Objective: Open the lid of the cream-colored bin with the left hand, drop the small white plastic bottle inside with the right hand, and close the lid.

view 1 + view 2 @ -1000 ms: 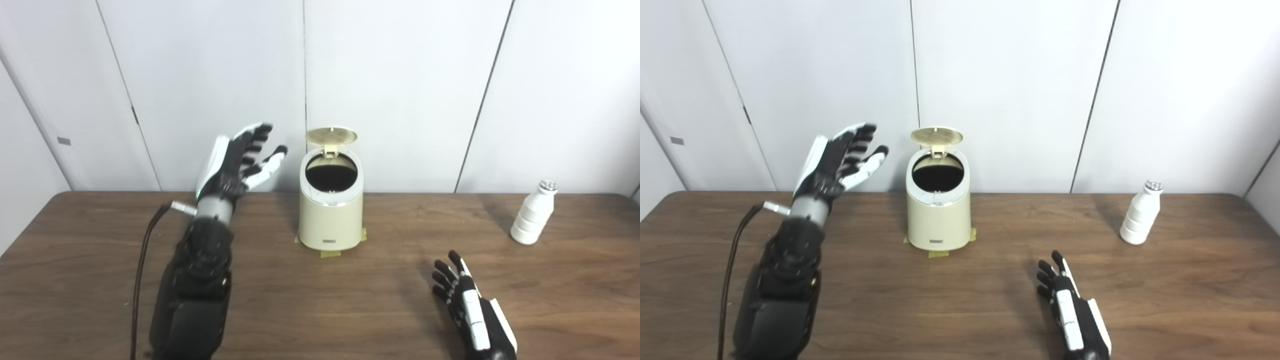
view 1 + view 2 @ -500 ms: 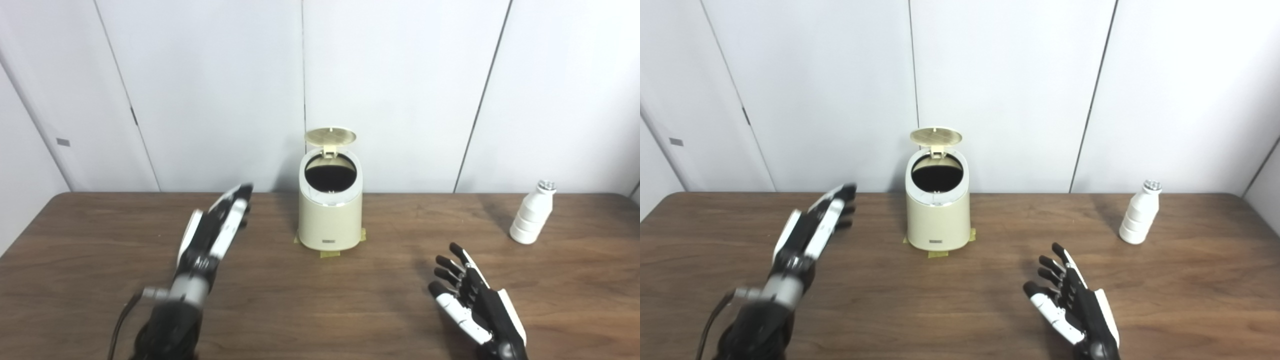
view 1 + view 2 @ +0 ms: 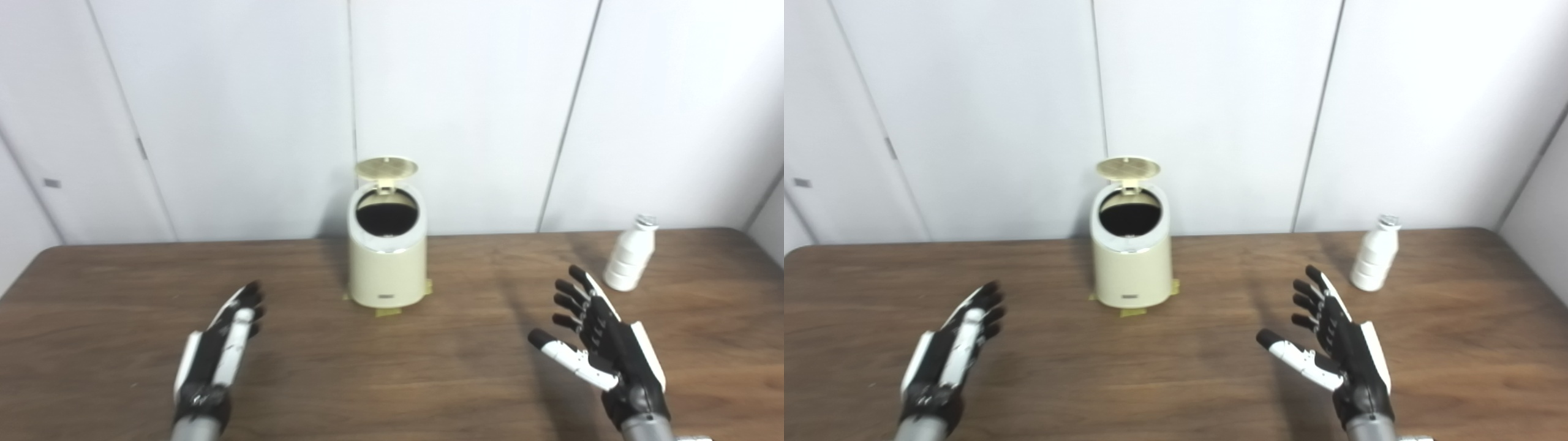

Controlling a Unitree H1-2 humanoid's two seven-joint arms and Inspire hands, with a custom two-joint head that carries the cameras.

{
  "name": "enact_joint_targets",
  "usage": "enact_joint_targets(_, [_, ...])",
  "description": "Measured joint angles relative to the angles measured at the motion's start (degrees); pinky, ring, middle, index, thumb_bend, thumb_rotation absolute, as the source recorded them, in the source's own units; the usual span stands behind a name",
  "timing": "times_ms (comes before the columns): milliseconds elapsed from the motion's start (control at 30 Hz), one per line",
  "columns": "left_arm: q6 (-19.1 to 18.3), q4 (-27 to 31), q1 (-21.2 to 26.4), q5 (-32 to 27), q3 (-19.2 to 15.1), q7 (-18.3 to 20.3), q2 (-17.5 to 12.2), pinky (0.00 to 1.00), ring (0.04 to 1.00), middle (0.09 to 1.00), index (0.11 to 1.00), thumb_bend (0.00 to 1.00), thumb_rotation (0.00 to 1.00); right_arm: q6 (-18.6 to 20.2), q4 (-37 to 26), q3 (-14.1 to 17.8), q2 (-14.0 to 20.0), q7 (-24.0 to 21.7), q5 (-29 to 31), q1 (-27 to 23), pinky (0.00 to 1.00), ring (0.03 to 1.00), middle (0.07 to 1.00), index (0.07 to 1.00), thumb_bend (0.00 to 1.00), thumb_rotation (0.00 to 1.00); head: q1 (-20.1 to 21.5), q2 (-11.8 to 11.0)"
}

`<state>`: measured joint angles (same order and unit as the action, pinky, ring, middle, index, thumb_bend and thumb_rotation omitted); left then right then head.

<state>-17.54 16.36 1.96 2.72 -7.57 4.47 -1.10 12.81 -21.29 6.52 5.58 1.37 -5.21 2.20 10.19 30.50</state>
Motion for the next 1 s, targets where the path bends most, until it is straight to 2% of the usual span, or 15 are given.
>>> enact_joint_targets(133, [0.44,-0.90,-0.07,-0.88,0.05,-0.12,-0.36,0.94,0.911,0.933,0.947,0.41,0.81,-0.34,0.09,2.23,2.17,0.36,0.18,-0.62,0.80,0.852,0.876,0.882,0.84,0.20,4.05,0.88])
enact_joint_targets(233, [0.32,-1.31,0.07,-0.91,0.22,-0.07,-1.14,0.98,0.935,0.953,0.968,0.41,0.86,-0.50,0.23,3.35,3.59,0.87,-0.25,-0.93,0.80,0.853,0.875,0.881,0.86,0.20,6.76,1.14])
enact_joint_targets(333, [-0.44,-1.31,0.56,-0.91,0.34,-0.06,-2.20,0.99,0.943,0.956,0.967,0.39,0.88,-0.45,0.21,3.91,3.72,1.77,-1.01,-1.10,0.81,0.858,0.881,0.881,0.87,0.19,8.00,1.23])
enact_joint_targets(400, [-0.50,-1.34,0.87,-1.51,0.24,0.07,-2.90,0.99,0.947,0.956,0.965,0.41,0.87,-0.34,0.03,3.78,3.64,2.51,-2.49,-1.18,0.75,0.835,0.861,0.861,0.86,0.18,10.36,1.32])
enact_joint_targets(500, [-0.50,-1.85,1.16,-2.94,0.07,0.24,-3.68,1.00,0.953,0.965,0.973,0.42,0.90,1.05,-1.76,3.79,3.01,4.06,-5.80,-1.79,0.73,0.832,0.852,0.855,0.85,0.17,11.87,1.41])
enact_joint_targets(600, [-0.81,-1.95,1.25,-3.83,0.07,0.32,-4.29,1.00,0.944,0.966,0.973,0.43,0.92,4.58,-4.71,3.92,2.21,5.13,-8.84,-3.58,0.71,0.822,0.849,0.852,0.85,0.18,12.93,1.50])
enact_joint_targets(700, [-1.33,-1.95,1.40,-4.61,0.07,0.27,-4.51,0.99,0.938,0.955,0.966,0.43,0.93,6.24,-4.73,4.41,2.59,5.19,-10.46,-5.16,0.70,0.823,0.855,0.854,0.86,0.20,13.37,1.58])
enact_joint_targets(900, [-2.26,-1.73,1.40,-5.23,-0.17,-0.04,-5.01,0.98,0.952,0.967,0.978,0.38,0.94,7.73,-1.41,4.66,6.71,5.43,-16.53,-6.77,0.67,0.776,0.815,0.838,0.88,0.27,14.77,2.02])
enact_joint_targets(1000, [-3.95,-0.93,1.42,-5.34,-0.25,-0.12,-5.05,0.99,0.956,0.970,0.978,0.35,0.96,7.95,0.97,4.64,7.29,7.16,-19.47,-8.27,0.62,0.770,0.822,0.840,0.87,0.20,14.95,2.11])
